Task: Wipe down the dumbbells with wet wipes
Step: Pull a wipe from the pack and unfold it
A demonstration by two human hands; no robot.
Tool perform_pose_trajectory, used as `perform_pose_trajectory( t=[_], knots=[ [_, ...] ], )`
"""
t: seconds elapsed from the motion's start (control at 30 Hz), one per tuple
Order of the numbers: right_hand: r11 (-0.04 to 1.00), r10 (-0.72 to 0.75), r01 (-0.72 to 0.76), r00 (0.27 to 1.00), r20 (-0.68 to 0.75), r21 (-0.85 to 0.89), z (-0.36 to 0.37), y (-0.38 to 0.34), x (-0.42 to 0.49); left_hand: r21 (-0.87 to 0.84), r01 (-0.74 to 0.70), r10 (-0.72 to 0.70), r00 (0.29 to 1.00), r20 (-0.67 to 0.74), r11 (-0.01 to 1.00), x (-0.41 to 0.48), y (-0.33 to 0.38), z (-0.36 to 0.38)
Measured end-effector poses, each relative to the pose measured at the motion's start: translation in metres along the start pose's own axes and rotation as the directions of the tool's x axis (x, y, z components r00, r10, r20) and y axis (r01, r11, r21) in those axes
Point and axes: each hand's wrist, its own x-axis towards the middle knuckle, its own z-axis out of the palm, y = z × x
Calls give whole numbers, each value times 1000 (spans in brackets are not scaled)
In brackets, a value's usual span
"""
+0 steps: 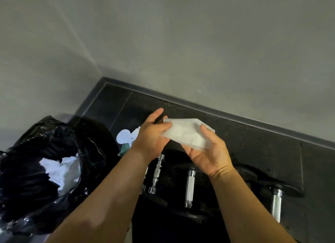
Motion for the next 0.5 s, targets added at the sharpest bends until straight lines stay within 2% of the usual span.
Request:
perform_pose_trajectory(
  t=[0.07, 0.13, 0.2, 0.3, 0.33, 0.37, 0.43, 0.47, 0.5],
  knots=[
    [999, 37, -39, 997, -72, -31, -8, 9, 18, 57, 6, -7, 1000, 11, 998, 18, -13, -11],
    [995, 74, -84, 987, -144, -60, -15, 15, 34, 209, -4, 8, 1000, -17, 978, 36, -24, -24],
    [989, 92, -114, 972, -214, -94, -24, 19, 51, 251, 34, -21, 998, -53, 967, 53, -36, -42],
    [982, 111, -147, 957, -266, -117, -40, 24, 73, 212, 146, -106, 976, -189, 966, 81, -61, -82],
    [982, 119, -154, 955, -272, -110, -45, 25, 78, 290, 203, -126, 957, -263, 935, 90, -72, -97],
    [981, 129, -163, 952, -277, -104, -49, 26, 82, 427, 268, -135, 939, -316, 864, 97, -84, -112],
    [979, 144, -179, 948, -285, -100, -58, 30, 91, 666, 375, -150, 917, -371, 645, 104, -110, -136],
    [978, 150, -186, 946, -287, -100, -62, 32, 94, 724, 405, -155, 908, -388, 559, 105, -123, -144],
    [976, 155, -191, 946, -286, -102, -65, 33, 96, 743, 424, -171, 902, -396, 517, 107, -136, -153]
  ],
)
